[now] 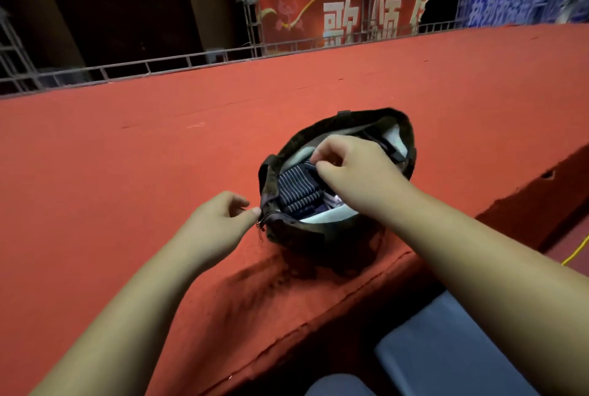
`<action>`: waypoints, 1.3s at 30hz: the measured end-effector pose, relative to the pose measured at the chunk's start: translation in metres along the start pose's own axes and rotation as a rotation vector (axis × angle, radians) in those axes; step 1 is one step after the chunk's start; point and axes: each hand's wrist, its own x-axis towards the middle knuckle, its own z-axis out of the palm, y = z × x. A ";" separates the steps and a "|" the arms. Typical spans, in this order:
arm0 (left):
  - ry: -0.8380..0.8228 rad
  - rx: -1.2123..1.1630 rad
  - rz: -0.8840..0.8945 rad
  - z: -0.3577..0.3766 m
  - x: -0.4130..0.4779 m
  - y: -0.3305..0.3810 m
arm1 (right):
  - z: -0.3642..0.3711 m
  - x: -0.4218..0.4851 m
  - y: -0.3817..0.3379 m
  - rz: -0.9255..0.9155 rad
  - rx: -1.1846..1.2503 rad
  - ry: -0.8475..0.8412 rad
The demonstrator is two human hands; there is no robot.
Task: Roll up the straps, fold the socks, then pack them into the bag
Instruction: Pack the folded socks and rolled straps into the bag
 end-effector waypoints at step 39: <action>0.148 -0.786 0.082 -0.017 -0.071 0.016 | 0.059 -0.048 -0.064 -0.305 -0.326 -0.150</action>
